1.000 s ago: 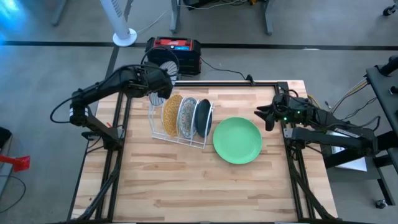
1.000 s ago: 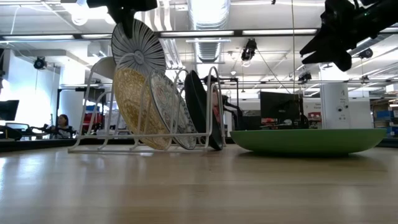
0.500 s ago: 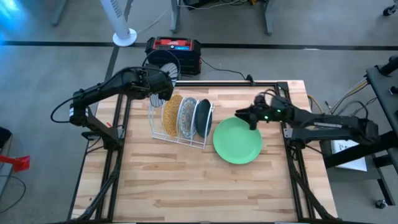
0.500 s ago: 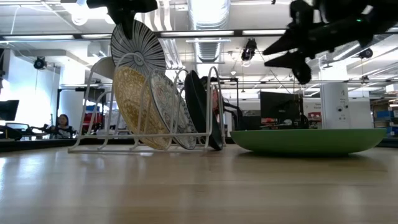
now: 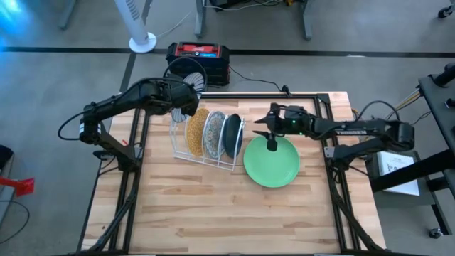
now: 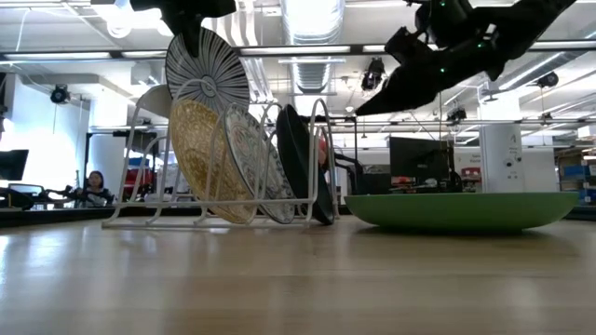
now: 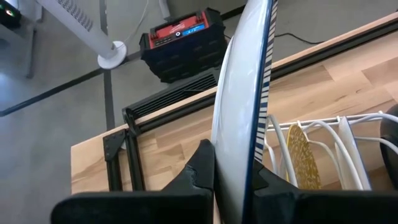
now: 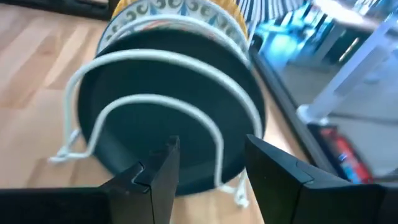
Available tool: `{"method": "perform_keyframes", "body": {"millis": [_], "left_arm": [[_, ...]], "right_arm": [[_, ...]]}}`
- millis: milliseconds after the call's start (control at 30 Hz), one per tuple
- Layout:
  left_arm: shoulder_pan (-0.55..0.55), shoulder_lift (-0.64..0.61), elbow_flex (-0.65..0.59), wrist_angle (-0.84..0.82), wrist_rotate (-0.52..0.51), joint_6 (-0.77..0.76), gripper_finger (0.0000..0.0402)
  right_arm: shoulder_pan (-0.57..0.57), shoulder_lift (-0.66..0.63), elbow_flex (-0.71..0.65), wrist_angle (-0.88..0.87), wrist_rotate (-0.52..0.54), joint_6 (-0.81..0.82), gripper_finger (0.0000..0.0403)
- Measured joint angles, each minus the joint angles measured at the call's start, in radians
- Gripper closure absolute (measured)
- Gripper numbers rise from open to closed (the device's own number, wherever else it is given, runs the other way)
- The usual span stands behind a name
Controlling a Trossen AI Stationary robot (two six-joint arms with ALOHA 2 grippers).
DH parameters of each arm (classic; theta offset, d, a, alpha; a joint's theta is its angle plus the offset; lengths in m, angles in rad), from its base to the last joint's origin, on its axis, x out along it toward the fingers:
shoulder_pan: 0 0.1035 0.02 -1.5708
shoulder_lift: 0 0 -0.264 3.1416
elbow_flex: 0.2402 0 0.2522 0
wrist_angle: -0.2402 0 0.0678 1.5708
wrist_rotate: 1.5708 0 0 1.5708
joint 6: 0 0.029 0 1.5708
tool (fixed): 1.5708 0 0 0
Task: Sort dishes
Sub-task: Put the blue plate in the dish rack
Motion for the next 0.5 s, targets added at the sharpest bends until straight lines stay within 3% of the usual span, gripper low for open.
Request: {"method": "perform_keyframes", "body": {"millis": [267,500], "left_arm": [[-0.002,0.000,0.000,0.001,-0.004,0.007,0.0400],[-0.012,0.000,0.000,0.000,-0.010,0.008,0.0400]], "right_arm": [[0.000,0.105,0.002,0.222,0.018,-0.045,0.0245],[-0.001,0.202,0.058,0.249,0.078,-0.076,0.0240]]}}
